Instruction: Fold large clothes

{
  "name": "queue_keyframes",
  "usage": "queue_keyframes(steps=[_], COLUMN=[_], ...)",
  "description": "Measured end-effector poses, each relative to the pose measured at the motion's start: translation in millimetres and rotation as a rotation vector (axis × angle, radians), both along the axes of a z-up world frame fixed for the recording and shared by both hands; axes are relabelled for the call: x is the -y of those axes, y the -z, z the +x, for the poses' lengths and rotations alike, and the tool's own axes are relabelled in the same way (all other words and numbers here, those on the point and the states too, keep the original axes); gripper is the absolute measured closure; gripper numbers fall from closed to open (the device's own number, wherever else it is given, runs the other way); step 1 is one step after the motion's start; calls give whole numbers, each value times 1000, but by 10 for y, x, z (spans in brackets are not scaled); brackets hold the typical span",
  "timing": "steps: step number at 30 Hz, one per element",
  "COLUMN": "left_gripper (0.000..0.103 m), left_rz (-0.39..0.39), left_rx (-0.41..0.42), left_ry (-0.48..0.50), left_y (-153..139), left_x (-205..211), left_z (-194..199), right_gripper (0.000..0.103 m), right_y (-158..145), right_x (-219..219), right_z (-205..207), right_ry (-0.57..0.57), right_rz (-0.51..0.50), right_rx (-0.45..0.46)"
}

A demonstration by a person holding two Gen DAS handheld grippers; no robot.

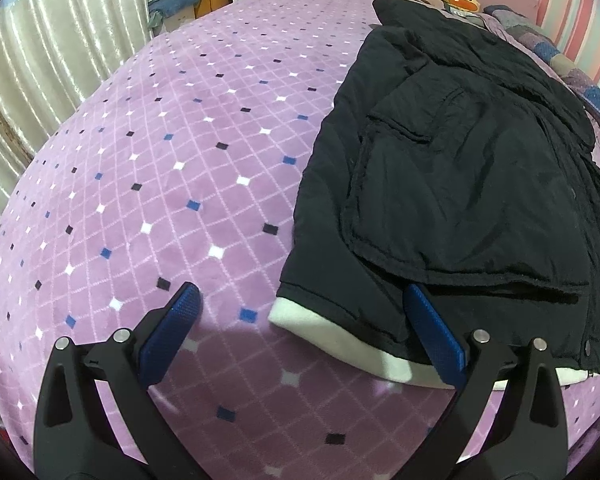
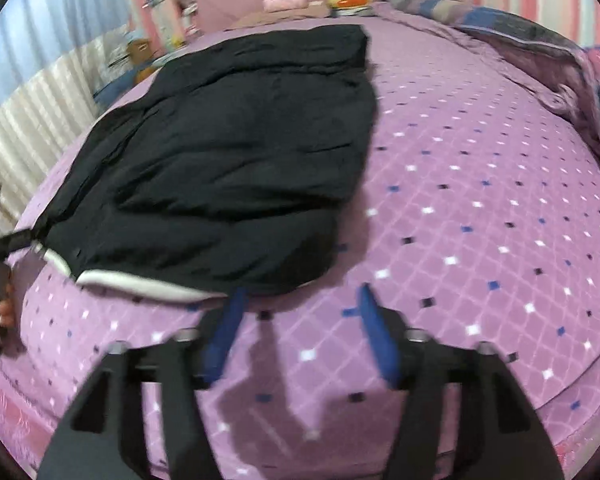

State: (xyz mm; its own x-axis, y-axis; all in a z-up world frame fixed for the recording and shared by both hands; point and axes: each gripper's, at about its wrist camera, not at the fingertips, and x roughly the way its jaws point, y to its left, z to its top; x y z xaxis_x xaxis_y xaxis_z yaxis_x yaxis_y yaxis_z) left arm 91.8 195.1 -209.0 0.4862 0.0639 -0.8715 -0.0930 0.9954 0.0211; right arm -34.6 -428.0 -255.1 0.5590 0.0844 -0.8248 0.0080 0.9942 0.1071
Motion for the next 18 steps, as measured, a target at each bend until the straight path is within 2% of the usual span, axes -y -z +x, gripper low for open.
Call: queue_keyframes(steps=[4,10,12,15,18], left_gripper=[3,3,3,3,3], left_rz=[3,7,0,-8,-4], left_rx=[3,12,10,3,4], left_ry=[-1,-5,-8,-9,-7], left_y=[-11,-37,-25,-7,-16], left_x=[-3,-7,-19,-24,-24], left_z=[-4,-26,-17,2,-9], right_gripper=[37,37,37,37,37], right_y=[148,201,140,-13,-68], right_x=[-175,-172,-125,-53,-46], right_z=[111,111,128,177,181], right_ry=[-42,-30,17,48,52], right_rz=[-75,-92,-113,-62,-30], right_rx=[-44,-60,1,89,120])
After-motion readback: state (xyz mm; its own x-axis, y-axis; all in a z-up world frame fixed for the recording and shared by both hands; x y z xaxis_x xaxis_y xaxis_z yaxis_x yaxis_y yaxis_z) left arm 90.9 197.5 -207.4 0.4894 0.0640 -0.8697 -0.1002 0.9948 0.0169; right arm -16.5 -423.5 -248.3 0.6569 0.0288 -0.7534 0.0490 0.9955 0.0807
